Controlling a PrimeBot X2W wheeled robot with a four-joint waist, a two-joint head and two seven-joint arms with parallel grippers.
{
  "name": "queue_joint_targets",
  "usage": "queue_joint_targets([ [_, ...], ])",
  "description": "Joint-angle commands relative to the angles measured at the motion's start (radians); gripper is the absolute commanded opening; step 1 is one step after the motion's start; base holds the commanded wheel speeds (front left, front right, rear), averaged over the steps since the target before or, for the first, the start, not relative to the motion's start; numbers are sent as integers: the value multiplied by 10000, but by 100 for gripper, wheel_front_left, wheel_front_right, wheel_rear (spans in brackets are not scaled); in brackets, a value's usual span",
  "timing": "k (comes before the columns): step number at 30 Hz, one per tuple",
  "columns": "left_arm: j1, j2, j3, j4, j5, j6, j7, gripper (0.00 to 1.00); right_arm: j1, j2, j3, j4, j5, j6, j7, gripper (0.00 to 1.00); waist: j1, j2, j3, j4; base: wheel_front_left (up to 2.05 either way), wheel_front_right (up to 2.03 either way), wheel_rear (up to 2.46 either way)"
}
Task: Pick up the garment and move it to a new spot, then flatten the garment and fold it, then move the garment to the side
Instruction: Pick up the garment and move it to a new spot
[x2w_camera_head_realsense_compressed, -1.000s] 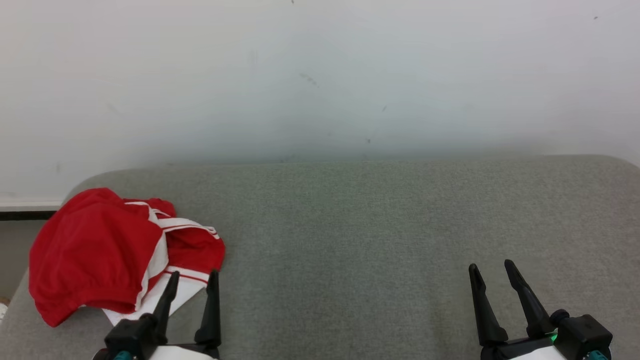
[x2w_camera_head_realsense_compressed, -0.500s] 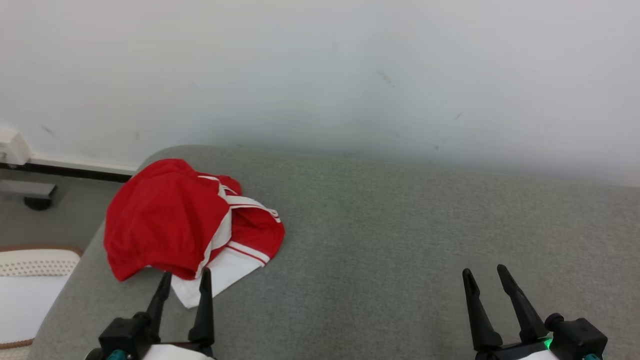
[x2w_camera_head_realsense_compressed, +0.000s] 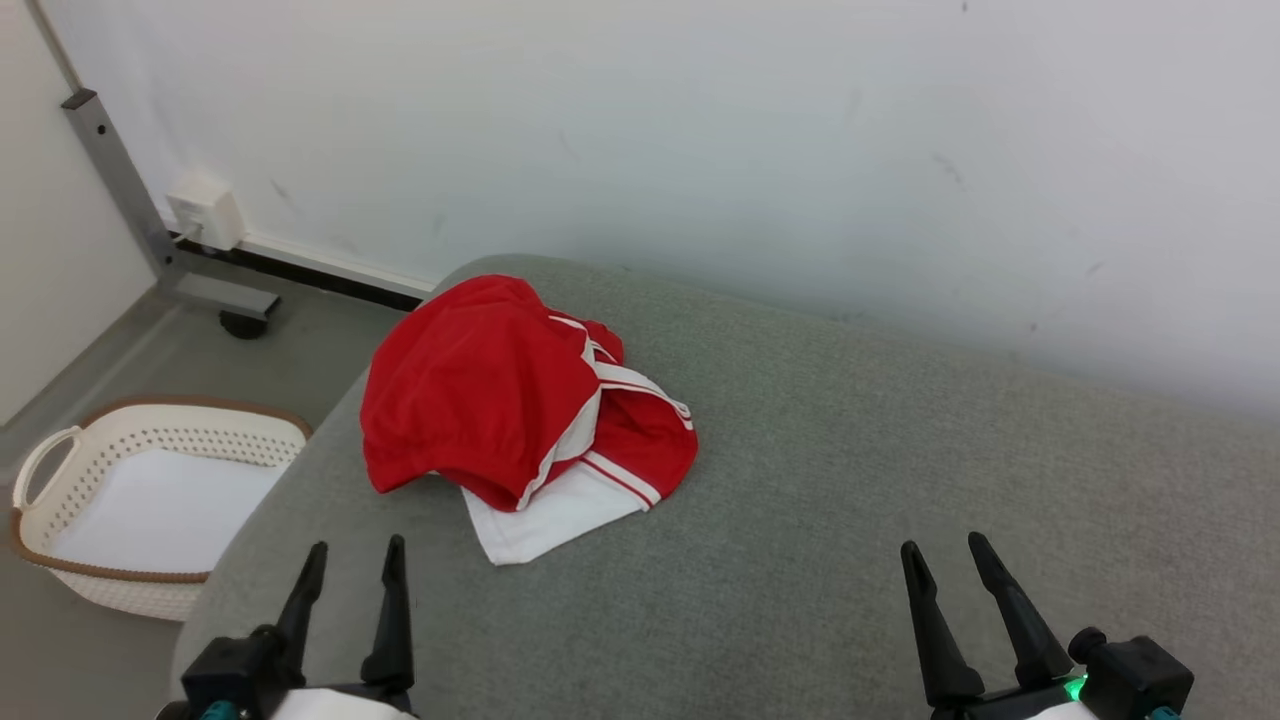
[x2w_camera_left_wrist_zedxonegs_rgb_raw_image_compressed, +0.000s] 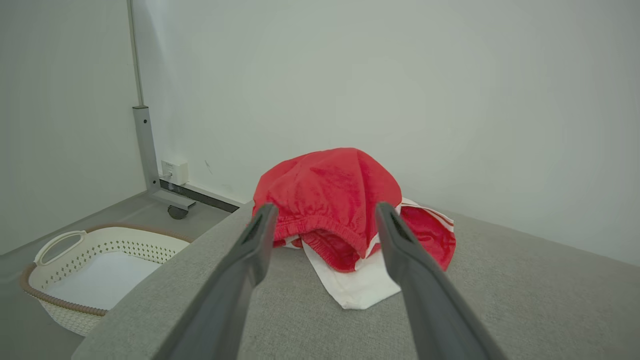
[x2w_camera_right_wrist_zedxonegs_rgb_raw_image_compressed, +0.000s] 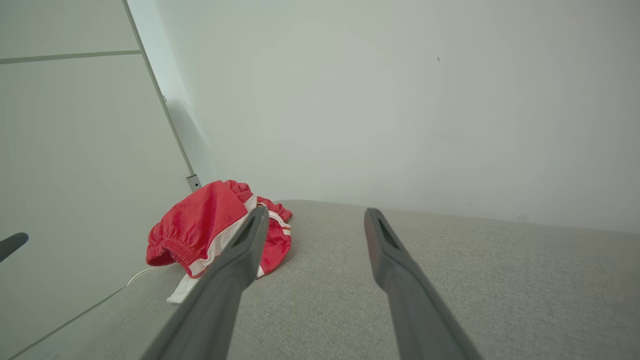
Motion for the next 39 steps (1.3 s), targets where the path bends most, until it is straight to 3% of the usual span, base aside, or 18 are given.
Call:
queue_joint_targets([
  [1,-5,53,65,18,177,-29,-7,100,-72,-54,11,42,37,-17,6,100,-2,0,4,152,0,0,0],
  [9,-36,53,159,59,153,-38,-7,100,-120,-54,143,96,108,-17,4,100,-2,0,-30,199,0,0,0],
  [18,-499,154,261,1045,205,-164,-7,100,-275,-54,260,146,40,-17,4,100,-2,0,63,-343,0,0,0],
  [32,-2456,761,385,4224,-1249,-531,1317,100,-697,-54,371,96,-137,-17,5,100,-2,0,884,-2226,0,0,0],
  [39,-3180,1152,367,5473,-1736,-589,1251,100,-949,-54,369,-78,-205,-17,5,100,-2,0,1269,-3116,0,0,0],
])
